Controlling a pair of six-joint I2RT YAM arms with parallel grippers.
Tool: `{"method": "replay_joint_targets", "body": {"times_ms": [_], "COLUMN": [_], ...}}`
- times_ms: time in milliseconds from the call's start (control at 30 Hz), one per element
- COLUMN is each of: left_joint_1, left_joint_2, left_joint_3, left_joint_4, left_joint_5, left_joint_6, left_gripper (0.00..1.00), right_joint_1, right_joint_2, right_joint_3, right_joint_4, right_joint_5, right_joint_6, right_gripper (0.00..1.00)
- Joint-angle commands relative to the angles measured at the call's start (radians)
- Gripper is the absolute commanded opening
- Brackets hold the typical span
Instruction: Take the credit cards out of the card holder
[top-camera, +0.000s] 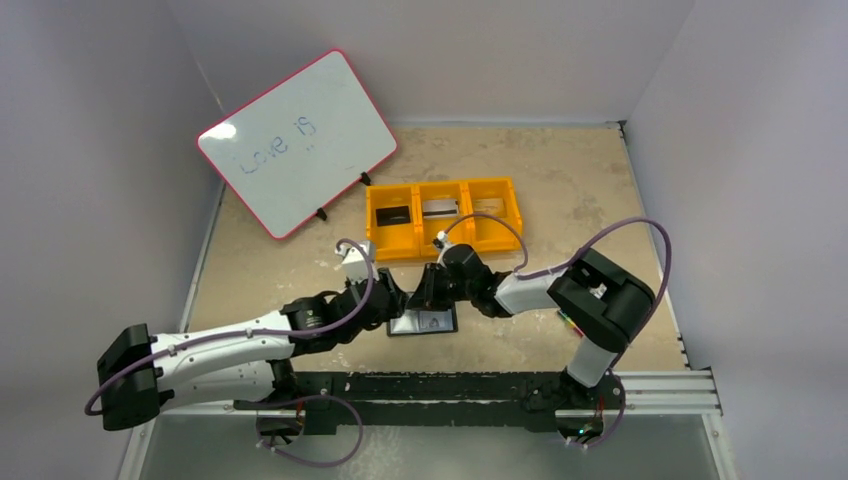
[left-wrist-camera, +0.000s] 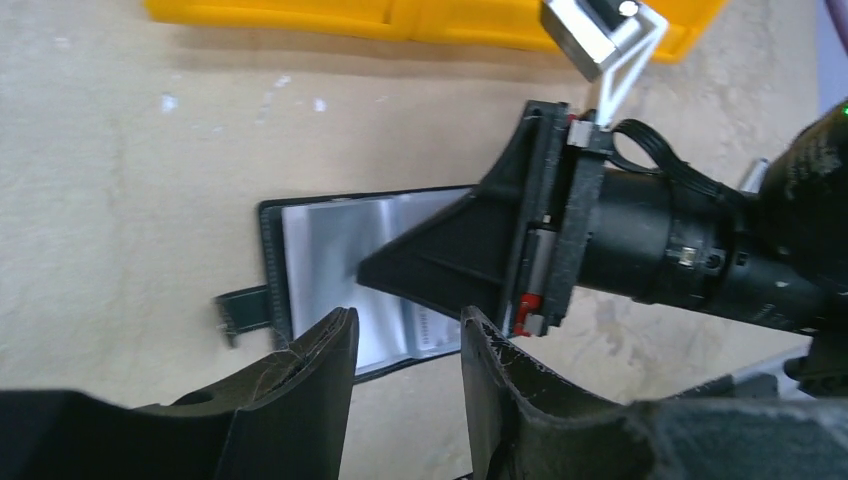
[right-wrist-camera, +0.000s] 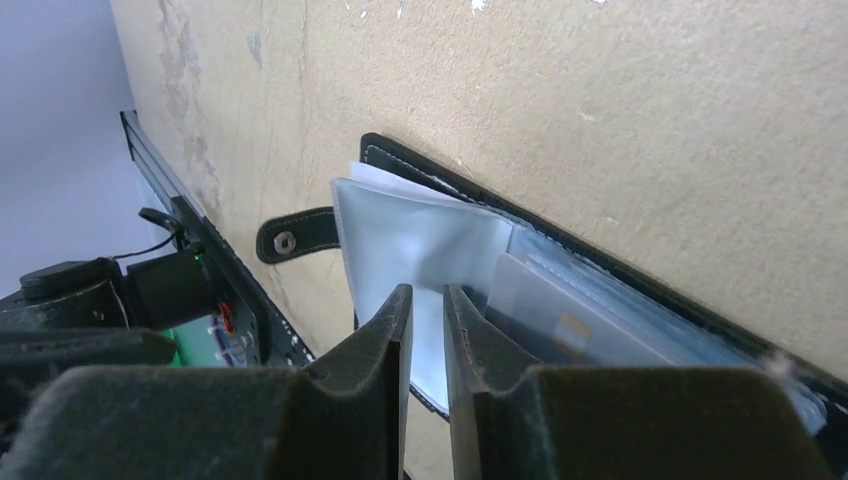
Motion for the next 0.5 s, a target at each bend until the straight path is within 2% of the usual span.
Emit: {"method": "replay_joint_targets", "body": {"times_ms": [0,200,333,467], "left_joint_1": [-0.002,0.0,-0.001,-0.001], "left_joint_2": [0.057,0.161,0.2,0.266], "left_joint_3": [-0.005,-0.02,-0.038,0.004], "left_joint_4": [0.243,0.302,0.375,0.342], "left_joint_5": [0.106,0.07,0.077,0.085], "left_joint_6": [0.056,-0.029,-0.062,-0.038], "left_gripper": [0.41,0.31,0.3,0.3], "right_joint_1": [0.005,0.004,0.004,0.004], "right_joint_2": [-0.078,-0.218,-0.352,-0.432], "right_joint_3": [-0.039,-0.099,-0.119,-0.153], "right_joint_4": [0.035,0.007,-0.132,-0.252], "right_joint_5": [0.062,0.139,0.307,0.365], "right_joint_6": [0.011,0.07,0.111,0.139], "right_gripper": [0.2,0.23,0.25,0.27]}}
